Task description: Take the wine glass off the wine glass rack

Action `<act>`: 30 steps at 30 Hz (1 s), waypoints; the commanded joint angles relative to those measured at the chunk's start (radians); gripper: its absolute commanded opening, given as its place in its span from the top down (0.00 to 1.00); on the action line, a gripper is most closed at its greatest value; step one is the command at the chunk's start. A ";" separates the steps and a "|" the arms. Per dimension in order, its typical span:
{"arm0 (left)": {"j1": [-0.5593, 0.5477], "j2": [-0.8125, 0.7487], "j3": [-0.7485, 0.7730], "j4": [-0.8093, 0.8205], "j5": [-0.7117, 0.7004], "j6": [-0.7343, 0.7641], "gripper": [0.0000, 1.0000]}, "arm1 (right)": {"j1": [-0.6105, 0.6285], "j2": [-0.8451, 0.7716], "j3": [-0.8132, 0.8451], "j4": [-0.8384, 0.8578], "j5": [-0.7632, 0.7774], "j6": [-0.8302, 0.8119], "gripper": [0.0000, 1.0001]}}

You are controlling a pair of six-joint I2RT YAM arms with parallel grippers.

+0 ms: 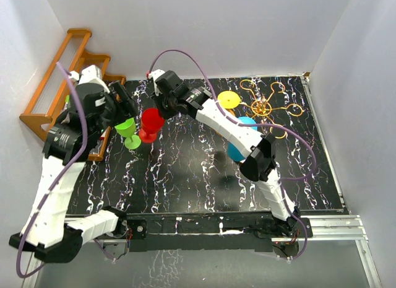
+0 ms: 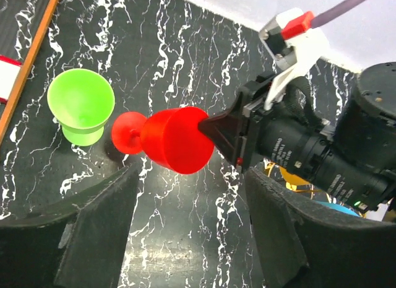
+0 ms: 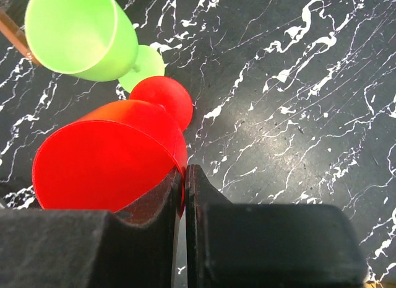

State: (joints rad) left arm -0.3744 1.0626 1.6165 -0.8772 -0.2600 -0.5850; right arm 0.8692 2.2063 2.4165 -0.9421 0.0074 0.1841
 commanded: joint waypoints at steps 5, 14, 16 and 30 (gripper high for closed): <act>0.004 0.109 0.059 0.049 -0.034 0.061 0.20 | -0.012 0.102 0.074 0.088 0.056 0.003 0.92; 0.080 0.197 0.085 0.114 0.040 0.073 0.18 | -0.022 0.118 0.039 0.167 0.058 -0.003 0.92; 0.136 0.220 0.087 0.128 0.099 0.070 0.18 | -0.026 0.118 0.035 0.184 0.049 0.001 0.87; 0.310 0.151 -0.056 0.307 0.404 -0.009 0.19 | -0.041 -0.075 -0.141 0.311 0.045 -0.022 0.55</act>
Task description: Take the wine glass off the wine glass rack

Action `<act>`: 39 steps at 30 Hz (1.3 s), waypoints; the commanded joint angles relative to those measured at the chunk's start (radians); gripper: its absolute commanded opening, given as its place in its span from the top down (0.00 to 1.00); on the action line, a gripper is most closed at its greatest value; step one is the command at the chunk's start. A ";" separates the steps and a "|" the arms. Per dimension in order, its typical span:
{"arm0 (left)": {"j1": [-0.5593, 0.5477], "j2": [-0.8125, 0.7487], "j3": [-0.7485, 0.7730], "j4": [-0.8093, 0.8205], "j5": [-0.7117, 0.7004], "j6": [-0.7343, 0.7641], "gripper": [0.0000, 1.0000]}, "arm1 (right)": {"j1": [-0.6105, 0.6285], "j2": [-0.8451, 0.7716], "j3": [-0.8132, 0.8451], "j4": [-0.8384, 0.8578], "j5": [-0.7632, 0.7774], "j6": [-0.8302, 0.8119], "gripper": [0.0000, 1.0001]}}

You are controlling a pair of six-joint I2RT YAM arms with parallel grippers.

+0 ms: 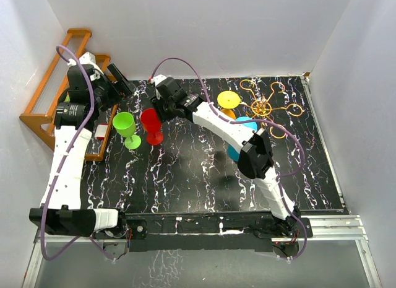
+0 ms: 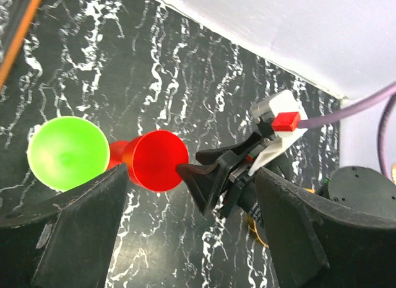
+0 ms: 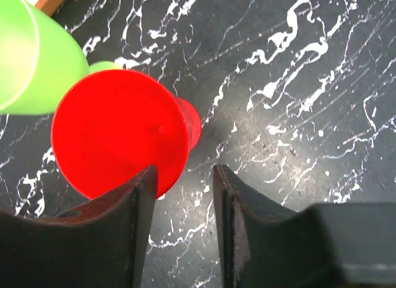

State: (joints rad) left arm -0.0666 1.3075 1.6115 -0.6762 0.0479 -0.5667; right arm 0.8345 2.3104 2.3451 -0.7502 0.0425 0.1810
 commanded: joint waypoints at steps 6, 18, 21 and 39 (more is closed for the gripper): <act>0.002 -0.201 -0.168 0.223 0.197 -0.062 0.20 | -0.007 -0.444 -0.208 0.203 0.009 -0.014 0.49; -0.012 -0.256 -0.449 0.654 0.578 -0.339 0.27 | -0.006 -1.178 -0.867 0.494 -0.036 0.073 0.38; -0.062 -0.226 -0.464 0.750 0.599 -0.375 0.30 | -0.006 -1.312 -0.983 0.493 -0.009 0.141 0.38; -0.398 0.157 -0.197 0.631 0.519 -0.233 0.30 | -0.006 -1.577 -1.101 0.464 0.060 0.299 0.43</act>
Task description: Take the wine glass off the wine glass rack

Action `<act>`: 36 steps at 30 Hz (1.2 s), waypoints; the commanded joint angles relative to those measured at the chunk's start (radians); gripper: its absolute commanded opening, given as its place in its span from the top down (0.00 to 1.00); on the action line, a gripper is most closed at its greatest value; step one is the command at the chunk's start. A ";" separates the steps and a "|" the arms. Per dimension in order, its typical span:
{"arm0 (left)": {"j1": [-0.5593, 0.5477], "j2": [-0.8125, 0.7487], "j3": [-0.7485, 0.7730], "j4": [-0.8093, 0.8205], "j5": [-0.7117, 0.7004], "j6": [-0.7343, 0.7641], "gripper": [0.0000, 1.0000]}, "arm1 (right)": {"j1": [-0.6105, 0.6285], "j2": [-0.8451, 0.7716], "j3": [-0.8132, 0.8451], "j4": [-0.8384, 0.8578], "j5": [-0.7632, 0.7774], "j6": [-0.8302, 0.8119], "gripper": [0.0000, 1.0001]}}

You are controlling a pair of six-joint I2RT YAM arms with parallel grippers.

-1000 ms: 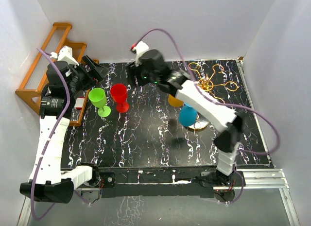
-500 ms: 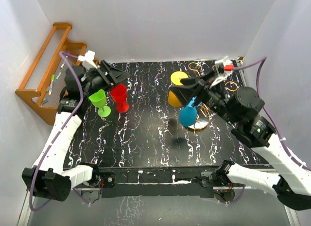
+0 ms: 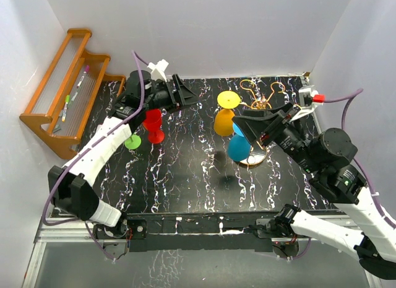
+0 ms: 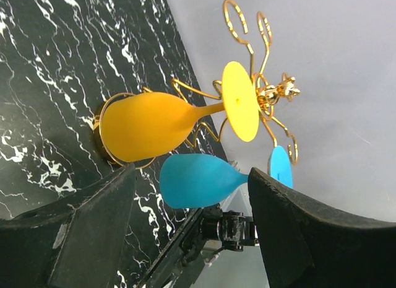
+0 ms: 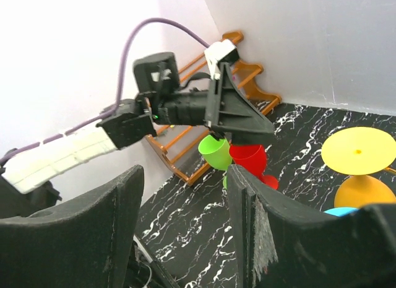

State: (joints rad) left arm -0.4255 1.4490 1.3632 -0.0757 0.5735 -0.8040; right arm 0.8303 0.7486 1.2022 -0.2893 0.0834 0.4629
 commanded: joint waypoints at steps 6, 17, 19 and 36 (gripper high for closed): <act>-0.074 0.103 0.132 0.046 -0.008 -0.014 0.31 | -0.002 -0.021 0.046 -0.007 0.019 0.013 0.43; -0.137 0.245 0.255 0.054 -0.017 -0.041 0.34 | -0.002 -0.044 0.051 -0.023 0.057 -0.010 0.43; -0.143 0.260 0.269 0.052 -0.022 -0.042 0.36 | -0.002 -0.047 0.051 -0.024 0.061 -0.013 0.43; -0.151 0.291 0.318 -0.011 -0.037 -0.015 0.99 | -0.002 -0.061 0.038 -0.016 0.080 -0.026 0.43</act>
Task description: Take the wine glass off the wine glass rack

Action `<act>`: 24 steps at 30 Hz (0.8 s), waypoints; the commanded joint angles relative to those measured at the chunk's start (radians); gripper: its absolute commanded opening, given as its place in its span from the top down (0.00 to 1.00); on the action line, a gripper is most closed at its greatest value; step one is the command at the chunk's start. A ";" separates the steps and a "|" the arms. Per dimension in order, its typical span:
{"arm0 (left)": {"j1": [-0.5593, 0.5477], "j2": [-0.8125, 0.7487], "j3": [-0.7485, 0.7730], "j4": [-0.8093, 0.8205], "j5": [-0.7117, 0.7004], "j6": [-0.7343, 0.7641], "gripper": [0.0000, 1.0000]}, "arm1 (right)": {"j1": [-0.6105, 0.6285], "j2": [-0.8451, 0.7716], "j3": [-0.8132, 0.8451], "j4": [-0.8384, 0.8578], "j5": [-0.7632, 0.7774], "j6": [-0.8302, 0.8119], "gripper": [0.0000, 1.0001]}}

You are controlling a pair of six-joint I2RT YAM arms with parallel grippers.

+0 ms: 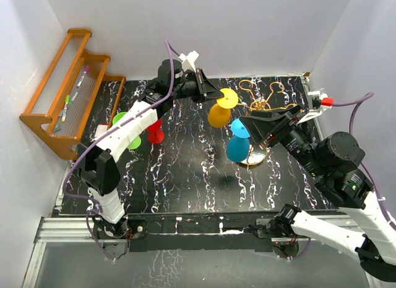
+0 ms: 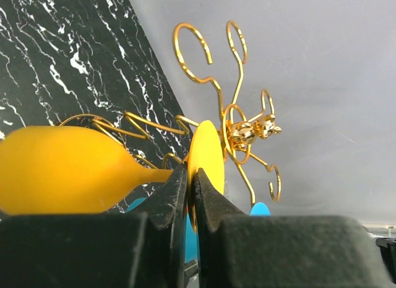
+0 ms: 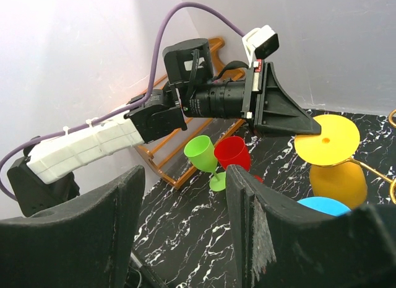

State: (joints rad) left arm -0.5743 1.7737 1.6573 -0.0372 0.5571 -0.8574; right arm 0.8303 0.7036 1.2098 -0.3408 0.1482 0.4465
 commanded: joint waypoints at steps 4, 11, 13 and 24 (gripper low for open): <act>-0.003 -0.044 0.039 -0.062 -0.030 0.041 1.00 | -0.002 -0.015 0.027 0.040 0.010 -0.008 0.43; -0.003 -0.054 0.032 0.035 0.030 -0.071 1.00 | -0.002 -0.021 0.025 0.043 0.010 -0.003 0.43; -0.004 -0.056 0.024 0.076 0.059 -0.111 1.00 | -0.001 -0.022 0.025 0.043 0.010 -0.003 0.44; -0.033 -0.087 0.003 0.075 0.089 -0.140 1.00 | -0.002 -0.018 0.019 0.052 0.007 -0.005 0.44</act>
State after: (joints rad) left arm -0.5903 1.7699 1.6672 0.0181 0.6121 -0.9894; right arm 0.8303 0.6930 1.2098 -0.3397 0.1516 0.4469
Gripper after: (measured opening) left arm 0.021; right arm 0.567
